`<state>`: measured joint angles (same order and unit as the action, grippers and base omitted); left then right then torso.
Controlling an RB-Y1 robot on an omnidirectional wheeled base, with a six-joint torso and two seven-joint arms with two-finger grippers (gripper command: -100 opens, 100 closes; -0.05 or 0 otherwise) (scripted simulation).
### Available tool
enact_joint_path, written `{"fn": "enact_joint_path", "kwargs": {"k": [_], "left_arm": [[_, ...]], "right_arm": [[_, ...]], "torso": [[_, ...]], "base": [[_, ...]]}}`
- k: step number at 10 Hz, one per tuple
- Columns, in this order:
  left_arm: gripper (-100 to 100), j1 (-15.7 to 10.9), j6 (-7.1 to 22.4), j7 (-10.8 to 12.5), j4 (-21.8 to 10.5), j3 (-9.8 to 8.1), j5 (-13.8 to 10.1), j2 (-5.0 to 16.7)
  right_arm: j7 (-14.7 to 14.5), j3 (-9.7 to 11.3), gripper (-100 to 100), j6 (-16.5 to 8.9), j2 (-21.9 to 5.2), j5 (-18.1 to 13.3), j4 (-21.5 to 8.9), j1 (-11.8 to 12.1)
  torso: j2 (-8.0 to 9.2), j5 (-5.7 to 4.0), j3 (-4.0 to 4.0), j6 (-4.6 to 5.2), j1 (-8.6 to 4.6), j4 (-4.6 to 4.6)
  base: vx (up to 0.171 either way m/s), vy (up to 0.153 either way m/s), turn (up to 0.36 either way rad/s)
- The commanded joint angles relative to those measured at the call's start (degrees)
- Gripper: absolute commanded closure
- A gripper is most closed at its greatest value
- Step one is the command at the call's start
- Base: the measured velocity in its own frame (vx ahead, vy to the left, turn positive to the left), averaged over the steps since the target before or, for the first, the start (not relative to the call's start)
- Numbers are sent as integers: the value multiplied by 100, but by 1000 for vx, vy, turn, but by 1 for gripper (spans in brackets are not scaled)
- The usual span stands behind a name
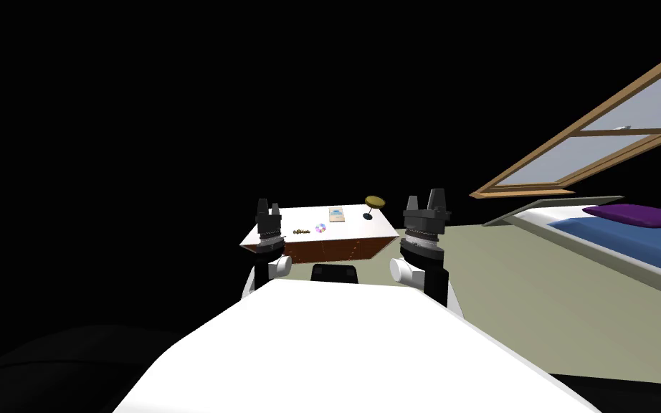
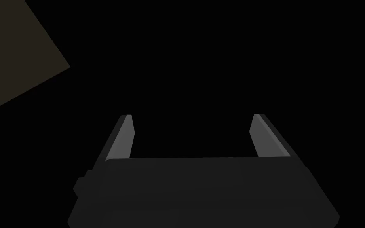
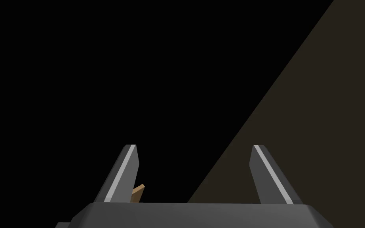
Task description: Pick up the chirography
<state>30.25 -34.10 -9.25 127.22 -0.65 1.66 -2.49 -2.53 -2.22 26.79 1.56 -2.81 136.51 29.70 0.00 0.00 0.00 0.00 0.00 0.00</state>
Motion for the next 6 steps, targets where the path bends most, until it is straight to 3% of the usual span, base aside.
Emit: {"fn": "enact_joint_path", "kwargs": {"k": [1,4,5,6], "left_arm": [[-100,-84,123,3,-50,-14,-43,271],[-100,-419,549,15,-261,-68,-206,792],[-100,-419,615,15,-261,-68,-206,801],[-100,-580,837,20,-367,-94,-280,943]], "right_arm": [[0,0,0,0,0,0,0,0],[0,0,0,0,0,0,0,0],[0,0,0,0,0,0,0,0],[0,0,0,0,0,0,0,0]], "torso": [[0,0,0,0,0,0],[1,2,1,0,9,0],[1,2,1,0,11,0],[2,2,1,0,8,0]], "base": [[-2,3,18],[-8,16,33],[-6,15,5],[-7,11,32]]}}
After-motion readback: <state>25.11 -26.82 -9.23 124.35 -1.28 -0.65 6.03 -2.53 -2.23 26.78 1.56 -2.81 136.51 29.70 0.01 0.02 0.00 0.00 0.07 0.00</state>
